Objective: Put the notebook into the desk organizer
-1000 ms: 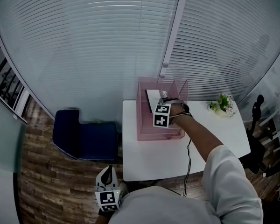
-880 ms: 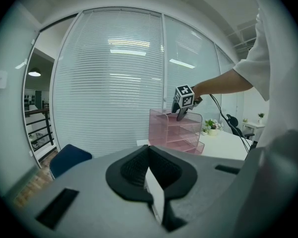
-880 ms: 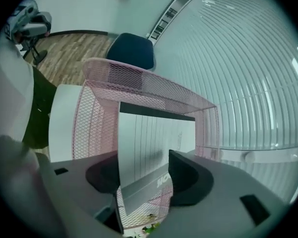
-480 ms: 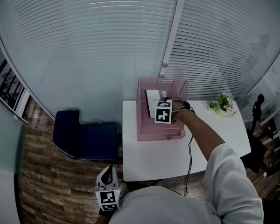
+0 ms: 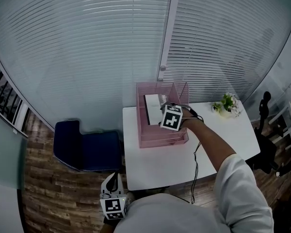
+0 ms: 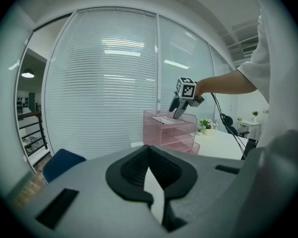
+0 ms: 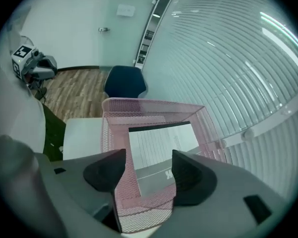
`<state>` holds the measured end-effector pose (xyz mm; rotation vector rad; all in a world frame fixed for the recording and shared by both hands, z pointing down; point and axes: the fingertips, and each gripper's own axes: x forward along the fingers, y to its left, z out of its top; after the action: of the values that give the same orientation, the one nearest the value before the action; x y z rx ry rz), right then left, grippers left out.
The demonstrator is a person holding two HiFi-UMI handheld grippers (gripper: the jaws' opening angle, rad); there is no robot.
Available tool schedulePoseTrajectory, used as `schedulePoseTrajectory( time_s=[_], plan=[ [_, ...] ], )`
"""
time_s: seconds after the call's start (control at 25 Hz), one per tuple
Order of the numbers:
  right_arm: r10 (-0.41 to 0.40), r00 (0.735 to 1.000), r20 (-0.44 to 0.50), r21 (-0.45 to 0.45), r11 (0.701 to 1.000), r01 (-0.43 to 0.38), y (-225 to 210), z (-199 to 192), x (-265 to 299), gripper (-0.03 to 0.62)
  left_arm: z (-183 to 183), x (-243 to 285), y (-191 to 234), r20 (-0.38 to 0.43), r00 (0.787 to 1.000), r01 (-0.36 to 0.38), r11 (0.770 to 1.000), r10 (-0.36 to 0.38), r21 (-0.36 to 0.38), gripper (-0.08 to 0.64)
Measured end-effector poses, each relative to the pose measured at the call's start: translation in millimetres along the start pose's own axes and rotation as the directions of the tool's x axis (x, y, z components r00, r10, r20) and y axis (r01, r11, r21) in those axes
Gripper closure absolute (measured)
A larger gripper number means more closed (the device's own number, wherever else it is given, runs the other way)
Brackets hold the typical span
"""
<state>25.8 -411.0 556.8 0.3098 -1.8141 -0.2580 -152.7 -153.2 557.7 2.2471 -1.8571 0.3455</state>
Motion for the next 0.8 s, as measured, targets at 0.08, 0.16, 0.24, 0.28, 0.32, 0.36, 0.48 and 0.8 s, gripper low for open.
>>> schedulePoseTrajectory(
  time_s=[0.08, 0.16, 0.24, 0.28, 0.32, 0.36, 0.48, 0.8],
  plan=[
    [-0.027, 0.999, 0.045, 0.049, 0.998, 0.025, 0.3, -0.7, -11.8, 0.294, 2.4, 2.9, -4.9, 0.001, 1.0, 0.014, 1.0, -0.014, 0.007, 0.552],
    [-0.062, 0.993, 0.099, 0.113, 0.992, 0.051, 3.1, -1.4, -26.3, 0.308, 4.1, 4.8, -9.1, 0.002, 1.0, 0.026, 1.0, -0.026, 0.015, 0.552],
    [-0.104, 0.981, 0.163, 0.194, 0.978, 0.071, 7.8, -2.1, -42.8, 0.327, 5.5, 6.6, -11.7, 0.003, 0.999, 0.035, 0.999, -0.035, 0.023, 0.552],
    [-0.131, 0.972, 0.194, 0.233, 0.969, 0.084, 10.2, -3.3, -51.0, 0.336, 6.2, 7.7, -12.6, 0.003, 0.999, 0.039, 0.999, -0.039, 0.026, 0.552],
    [-0.164, 0.961, 0.223, 0.271, 0.957, 0.101, 12.7, -5.5, -59.1, 0.345, 6.7, 8.8, -13.5, 0.003, 0.999, 0.042, 0.999, -0.042, 0.029, 0.552],
    [-0.201, 0.947, 0.251, 0.309, 0.944, 0.119, 15.5, -8.3, -67.3, 0.359, 7.1, 9.8, -14.5, 0.002, 0.999, 0.044, 0.999, -0.044, 0.032, 0.552],
    [-0.306, 0.89, 0.337, 0.429, 0.892, 0.144, 29.3, -17.4, -91.0, 0.4, 8.7, 11.9, -17.0, -0.002, 0.999, 0.05, 0.998, -0.05, 0.039, 0.552],
    [-0.491, 0.753, 0.438, 0.632, 0.764, 0.13, 84.2, -46.0, -127.8, 0.462, 15.0, 20.3, -22.6, -0.01, 0.998, 0.067, 0.996, -0.067, 0.062, 0.552]
  ],
)
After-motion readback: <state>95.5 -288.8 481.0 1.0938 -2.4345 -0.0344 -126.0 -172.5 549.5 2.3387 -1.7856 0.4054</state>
